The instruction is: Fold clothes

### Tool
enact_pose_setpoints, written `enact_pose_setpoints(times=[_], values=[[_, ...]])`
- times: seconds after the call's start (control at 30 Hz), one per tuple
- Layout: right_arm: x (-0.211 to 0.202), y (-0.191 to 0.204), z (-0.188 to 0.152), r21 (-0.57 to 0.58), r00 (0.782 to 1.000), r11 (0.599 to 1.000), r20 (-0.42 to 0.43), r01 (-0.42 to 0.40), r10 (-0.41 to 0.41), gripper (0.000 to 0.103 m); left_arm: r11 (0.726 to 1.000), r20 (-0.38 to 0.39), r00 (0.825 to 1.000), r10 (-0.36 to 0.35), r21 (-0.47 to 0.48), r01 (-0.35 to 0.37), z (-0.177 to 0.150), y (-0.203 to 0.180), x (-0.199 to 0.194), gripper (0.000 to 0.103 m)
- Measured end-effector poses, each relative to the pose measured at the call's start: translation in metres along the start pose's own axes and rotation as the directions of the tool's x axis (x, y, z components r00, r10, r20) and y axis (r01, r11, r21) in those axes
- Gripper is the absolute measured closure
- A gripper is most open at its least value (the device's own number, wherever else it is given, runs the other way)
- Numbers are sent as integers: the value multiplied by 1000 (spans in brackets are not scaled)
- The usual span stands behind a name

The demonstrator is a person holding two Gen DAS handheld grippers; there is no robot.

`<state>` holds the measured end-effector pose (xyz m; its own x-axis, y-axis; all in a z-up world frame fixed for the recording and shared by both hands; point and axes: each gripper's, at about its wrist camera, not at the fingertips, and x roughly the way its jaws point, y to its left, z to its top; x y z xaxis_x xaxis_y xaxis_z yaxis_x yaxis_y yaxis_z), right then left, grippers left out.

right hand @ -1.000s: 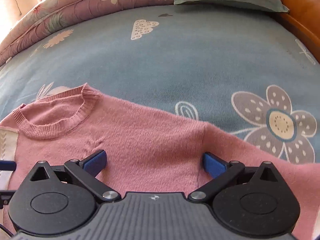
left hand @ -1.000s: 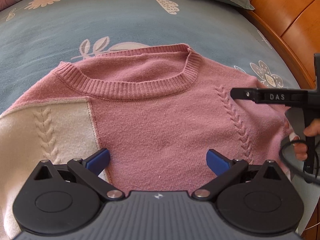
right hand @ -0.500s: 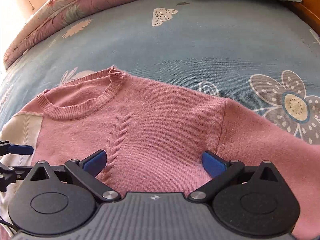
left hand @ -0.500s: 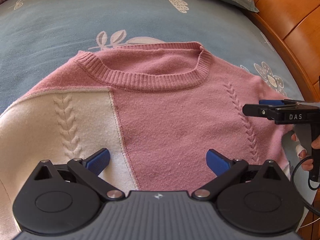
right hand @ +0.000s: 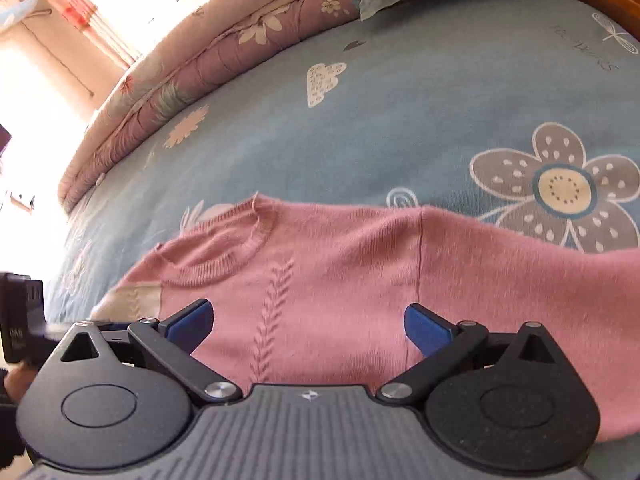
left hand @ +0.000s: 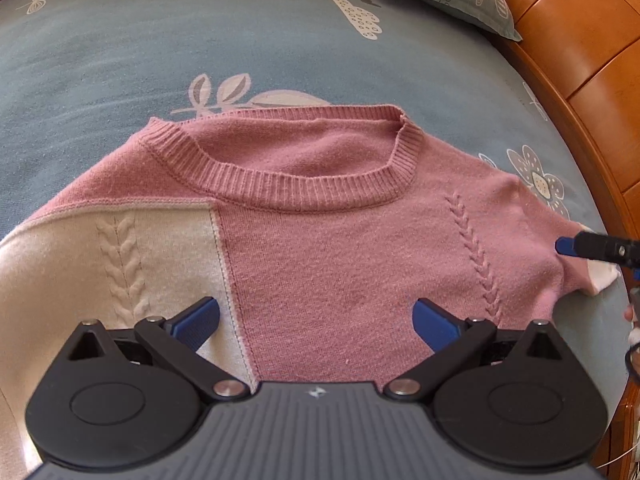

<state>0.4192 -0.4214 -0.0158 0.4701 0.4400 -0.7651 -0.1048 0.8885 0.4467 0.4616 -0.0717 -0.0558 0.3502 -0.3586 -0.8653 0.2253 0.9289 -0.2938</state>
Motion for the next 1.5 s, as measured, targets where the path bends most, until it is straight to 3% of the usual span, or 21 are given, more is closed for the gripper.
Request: enact_pose_setpoints(times=[0.07, 0.2, 0.3, 0.5, 0.63, 0.83, 1.03, 1.13, 1.2, 1.27, 1.33, 1.4, 1.5], values=[[7, -4, -24, -26, 996, 997, -53, 69, -71, 0, 999, -8, 1000, 18, 28, -18, -1, -6, 1, 1], [-17, -3, -32, -11, 997, 997, 12, 77, -76, 0, 997, -18, 1000, 1, 80, 1, 4, -18, -3, 1], [-37, -6, -24, -4, 987, 994, 125, 105, -104, 0, 992, -3, 1000, -22, 127, 22, 14, -35, -7, 1], [-52, -61, -12, 125, 953, 963, 163, 238, -257, 0, 966, -24, 981, -193, 169, 194, 46, -79, 1, 1], [-57, -96, -5, 188, 954, 959, 173, 214, -247, 0, 951, -39, 970, -241, 192, 244, 62, -105, 18, 1], [-27, -108, 20, 131, 972, 979, 158, 153, -173, 0, 950, -67, 966, -249, 180, 257, 65, -135, 39, 1], [-43, -126, -1, 170, 955, 957, 144, 235, -260, 0, 950, -97, 973, -211, 214, 228, 63, -143, 46, 1], [-53, -124, 5, 206, 965, 966, 177, 158, -195, 0, 957, -83, 976, -201, 197, 214, 65, -140, 47, 1], [-47, -118, 14, 179, 975, 980, 191, 83, -117, 0, 964, -74, 978, -196, 168, 206, 66, -138, 49, 1], [-30, -110, 23, 127, 986, 989, 142, 71, -89, 0, 969, -69, 979, -193, 141, 201, 68, -136, 51, 1], [-10, -109, 26, 74, 988, 990, 80, 123, -129, 0, 971, -67, 979, -194, 132, 201, 68, -135, 50, 1], [-6, -113, 28, 8, 980, 989, 128, 149, -149, 0, 971, -66, 980, -186, 140, 194, 68, -134, 49, 1], [-11, -124, 40, 36, 979, 990, 147, 139, -143, 0, 973, -64, 982, -176, 142, 183, 66, -131, 47, 1]])
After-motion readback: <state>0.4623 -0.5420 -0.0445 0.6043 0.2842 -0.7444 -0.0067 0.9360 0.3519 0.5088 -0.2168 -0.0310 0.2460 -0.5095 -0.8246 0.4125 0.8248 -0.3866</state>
